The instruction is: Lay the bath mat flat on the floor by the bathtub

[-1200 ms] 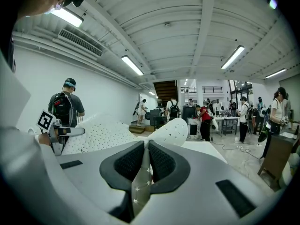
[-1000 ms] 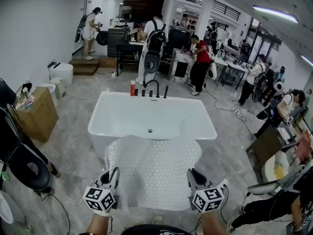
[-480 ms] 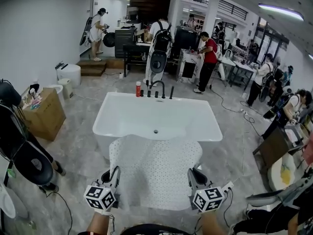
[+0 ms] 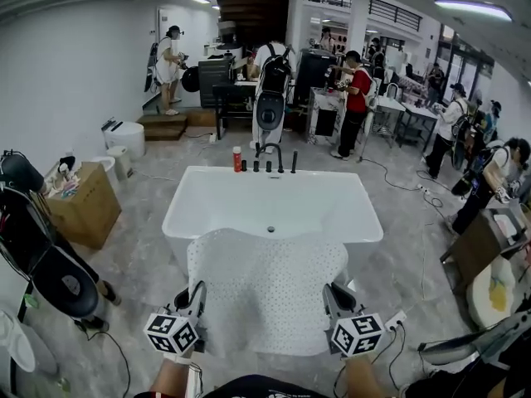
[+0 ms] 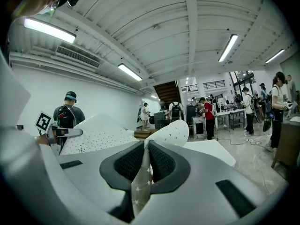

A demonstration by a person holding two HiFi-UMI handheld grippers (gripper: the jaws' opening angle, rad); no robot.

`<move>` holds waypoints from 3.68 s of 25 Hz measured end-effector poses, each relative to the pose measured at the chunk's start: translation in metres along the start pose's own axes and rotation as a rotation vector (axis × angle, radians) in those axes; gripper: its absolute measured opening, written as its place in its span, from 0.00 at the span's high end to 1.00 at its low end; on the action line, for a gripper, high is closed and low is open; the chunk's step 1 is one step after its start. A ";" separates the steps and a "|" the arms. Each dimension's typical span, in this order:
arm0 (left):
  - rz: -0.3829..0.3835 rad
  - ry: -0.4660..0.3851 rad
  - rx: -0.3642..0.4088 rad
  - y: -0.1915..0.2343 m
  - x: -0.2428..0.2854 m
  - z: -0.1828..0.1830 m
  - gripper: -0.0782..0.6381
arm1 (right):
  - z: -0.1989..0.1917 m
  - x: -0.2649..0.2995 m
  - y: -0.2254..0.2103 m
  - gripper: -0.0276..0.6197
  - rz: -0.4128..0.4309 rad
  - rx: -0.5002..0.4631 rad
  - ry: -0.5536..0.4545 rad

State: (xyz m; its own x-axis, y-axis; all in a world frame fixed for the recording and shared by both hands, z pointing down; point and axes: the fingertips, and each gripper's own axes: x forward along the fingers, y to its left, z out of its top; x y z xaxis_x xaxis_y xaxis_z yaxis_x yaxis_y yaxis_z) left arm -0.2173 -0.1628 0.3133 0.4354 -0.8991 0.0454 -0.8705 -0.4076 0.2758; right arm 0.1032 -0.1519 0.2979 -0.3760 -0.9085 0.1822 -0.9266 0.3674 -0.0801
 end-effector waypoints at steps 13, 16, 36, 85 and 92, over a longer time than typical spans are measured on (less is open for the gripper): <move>0.013 0.016 0.060 -0.039 0.015 0.000 0.85 | -0.001 -0.010 -0.034 0.88 0.041 0.021 -0.018; 0.017 0.017 0.070 -0.048 0.017 0.000 0.85 | -0.001 -0.013 -0.044 0.88 0.041 0.027 -0.024; 0.017 0.021 0.074 -0.083 0.041 -0.008 0.85 | -0.010 -0.031 -0.092 0.88 0.023 0.076 -0.038; 0.031 0.091 0.033 0.044 0.150 -0.046 0.85 | -0.048 0.117 -0.118 0.88 -0.100 0.034 0.100; 0.043 0.116 0.026 0.061 0.165 -0.058 0.85 | -0.061 0.135 -0.121 0.88 -0.115 0.055 0.123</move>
State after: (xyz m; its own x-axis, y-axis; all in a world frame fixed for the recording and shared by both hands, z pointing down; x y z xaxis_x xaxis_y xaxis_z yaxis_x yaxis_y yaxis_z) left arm -0.1850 -0.3265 0.3929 0.4202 -0.8917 0.1681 -0.8938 -0.3746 0.2465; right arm 0.1638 -0.3067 0.3922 -0.2689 -0.9113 0.3116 -0.9630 0.2483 -0.1048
